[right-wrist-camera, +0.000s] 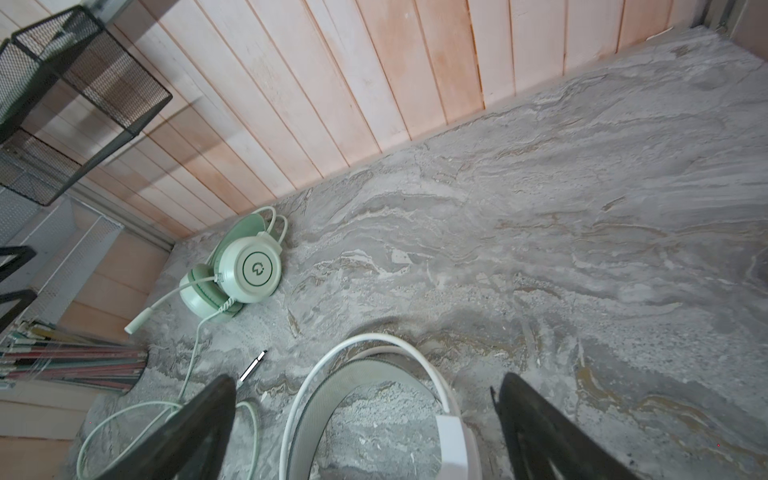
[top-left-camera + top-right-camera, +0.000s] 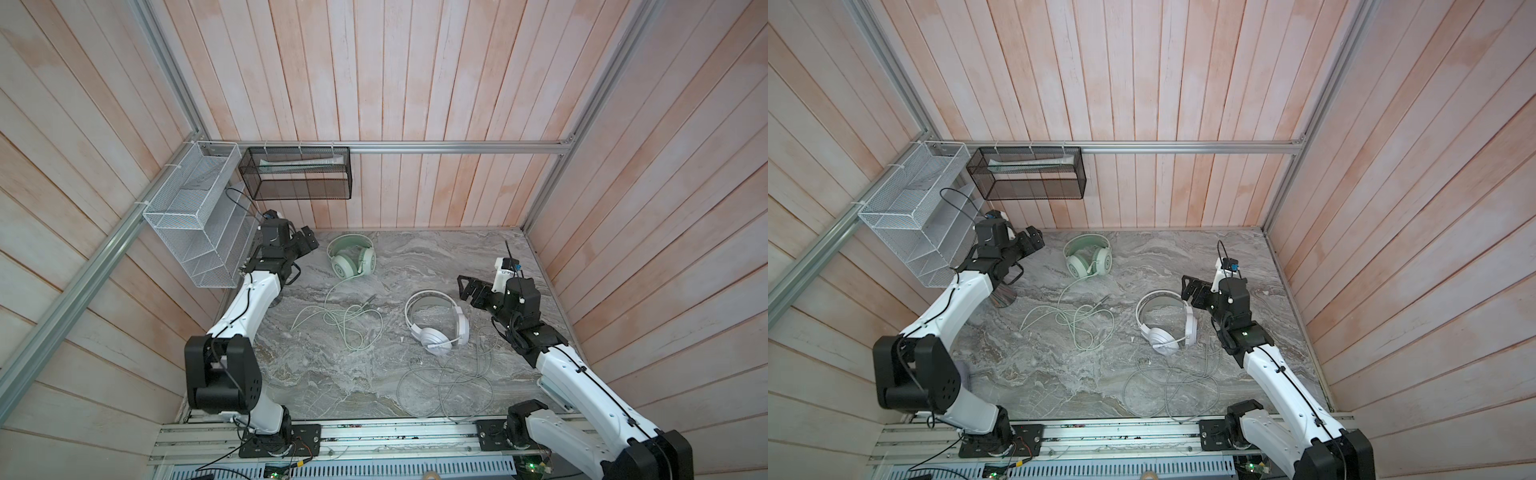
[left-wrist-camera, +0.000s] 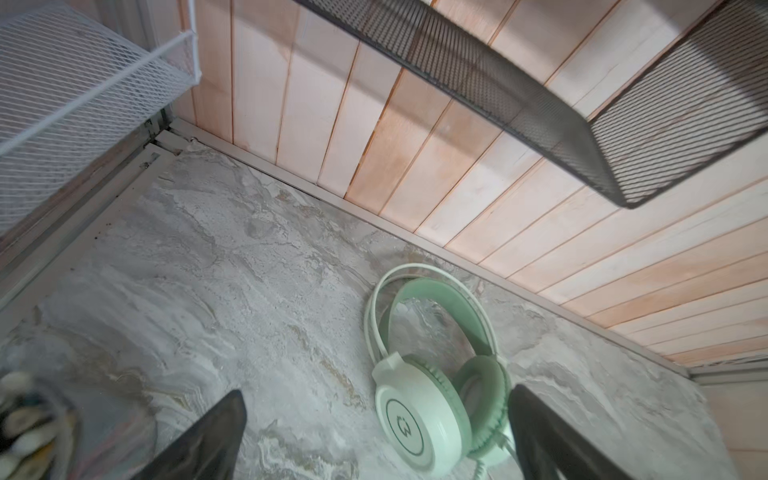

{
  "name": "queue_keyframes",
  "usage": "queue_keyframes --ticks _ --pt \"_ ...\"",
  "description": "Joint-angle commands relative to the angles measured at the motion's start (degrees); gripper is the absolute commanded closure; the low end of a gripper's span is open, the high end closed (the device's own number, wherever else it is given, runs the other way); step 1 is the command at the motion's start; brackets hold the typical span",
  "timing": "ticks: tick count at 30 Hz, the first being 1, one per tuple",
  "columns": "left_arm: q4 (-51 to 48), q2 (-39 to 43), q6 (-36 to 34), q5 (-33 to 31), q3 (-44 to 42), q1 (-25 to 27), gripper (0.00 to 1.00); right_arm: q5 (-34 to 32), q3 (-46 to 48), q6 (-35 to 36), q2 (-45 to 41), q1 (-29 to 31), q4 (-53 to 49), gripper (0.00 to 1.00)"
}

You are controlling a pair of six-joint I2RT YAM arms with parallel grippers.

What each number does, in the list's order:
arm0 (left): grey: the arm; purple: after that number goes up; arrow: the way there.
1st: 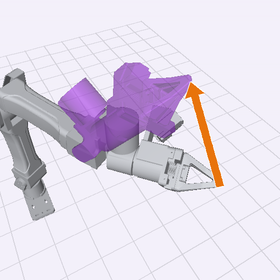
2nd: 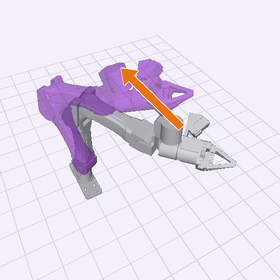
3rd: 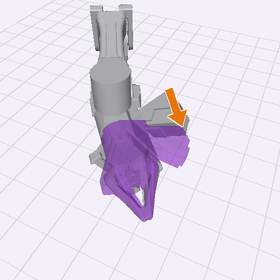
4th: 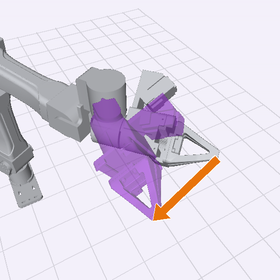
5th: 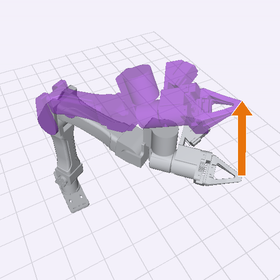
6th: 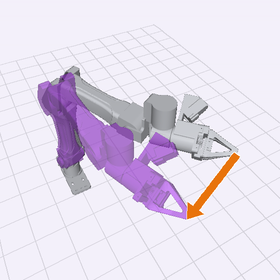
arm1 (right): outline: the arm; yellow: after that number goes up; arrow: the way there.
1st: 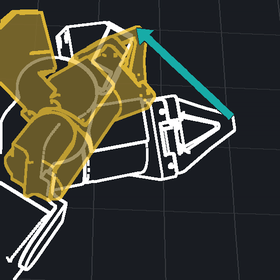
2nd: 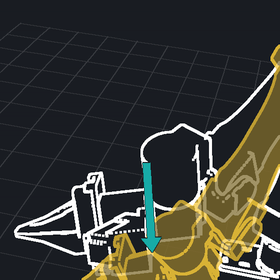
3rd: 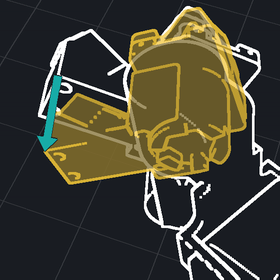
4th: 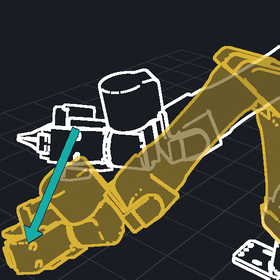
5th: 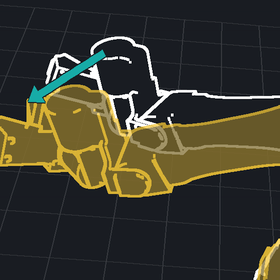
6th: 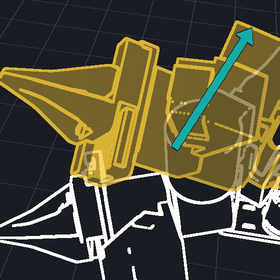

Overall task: Wrap the headphones
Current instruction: 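Reach the left gripper to the green headset band while the right gripper advances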

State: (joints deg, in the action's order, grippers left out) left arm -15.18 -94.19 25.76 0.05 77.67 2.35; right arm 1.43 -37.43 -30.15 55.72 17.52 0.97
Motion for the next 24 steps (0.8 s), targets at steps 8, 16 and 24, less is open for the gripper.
queue_keyframes --ticks 8,16,24 --pt "-14.77 -21.75 -5.59 0.56 19.24 1.7 0.04 0.7 2.47 1.19 -2.98 5.86 -3.6 0.01" --pt "-20.28 -35.15 -4.57 0.39 33.81 2.47 0.18 0.42 2.53 2.29 -5.37 9.11 -6.18 0.01" --pt "-24.08 -44.81 -4.04 0.01 45.47 3.18 0.29 0.14 4.26 1.85 -10.13 9.46 -6.9 0.01"
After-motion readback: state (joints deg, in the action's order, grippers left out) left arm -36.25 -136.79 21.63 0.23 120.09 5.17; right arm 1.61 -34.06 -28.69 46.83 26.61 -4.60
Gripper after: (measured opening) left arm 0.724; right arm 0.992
